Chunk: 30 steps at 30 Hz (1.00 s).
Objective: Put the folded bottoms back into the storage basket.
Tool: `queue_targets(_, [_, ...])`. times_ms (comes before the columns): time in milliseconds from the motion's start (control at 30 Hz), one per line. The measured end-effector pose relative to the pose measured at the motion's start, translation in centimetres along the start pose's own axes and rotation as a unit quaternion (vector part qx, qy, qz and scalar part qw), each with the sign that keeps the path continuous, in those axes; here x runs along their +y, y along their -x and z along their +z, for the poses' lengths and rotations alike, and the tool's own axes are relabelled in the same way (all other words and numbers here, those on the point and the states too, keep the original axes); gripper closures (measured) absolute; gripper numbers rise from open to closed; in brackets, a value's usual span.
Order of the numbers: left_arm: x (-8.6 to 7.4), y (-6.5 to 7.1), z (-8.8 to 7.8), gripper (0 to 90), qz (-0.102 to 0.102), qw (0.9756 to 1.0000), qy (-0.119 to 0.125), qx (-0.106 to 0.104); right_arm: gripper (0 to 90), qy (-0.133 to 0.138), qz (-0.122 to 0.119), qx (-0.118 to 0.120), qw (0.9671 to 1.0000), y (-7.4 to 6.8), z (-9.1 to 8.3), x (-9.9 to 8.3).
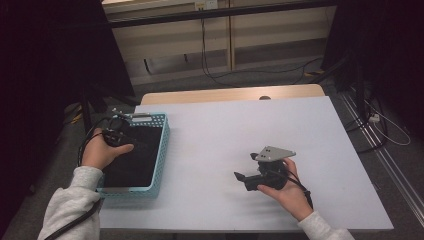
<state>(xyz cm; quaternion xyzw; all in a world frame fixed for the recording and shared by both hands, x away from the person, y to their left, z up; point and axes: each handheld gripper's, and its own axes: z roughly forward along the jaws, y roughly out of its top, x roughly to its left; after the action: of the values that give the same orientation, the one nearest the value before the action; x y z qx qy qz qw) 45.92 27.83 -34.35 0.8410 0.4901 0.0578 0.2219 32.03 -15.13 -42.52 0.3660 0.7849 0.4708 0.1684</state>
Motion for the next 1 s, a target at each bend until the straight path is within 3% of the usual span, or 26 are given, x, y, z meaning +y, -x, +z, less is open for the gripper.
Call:
queue_targets(100, [0.5, 0.6, -0.3, 30.9, 0.005, 1.0, 0.008, -0.003, 14.8, -0.001, -0.001, 0.001, 1.0, 0.1, -0.2, -0.1])
queue_targets(333, [1.7, 2.7, -0.7, 27.9, 0.039, 0.9988, 0.022, -0.019, 14.7, -0.002, 0.0, -0.001, 1.0, 0.5, -0.8, -0.4])
queue_targets(667, [3.0, 6.3, 0.2, 24.8, 0.078, 0.9958, 0.024, -0.041, 14.7, -0.004, 0.002, -0.004, 1.0, 1.1, -1.8, -0.9])
queue_targets(1000, [3.3, 9.2, 1.6, 23.3, 0.11, 0.9916, 0.026, -0.063, 14.7, -0.004, 0.004, -0.007, 1.0, 2.0, -2.7, -1.4])
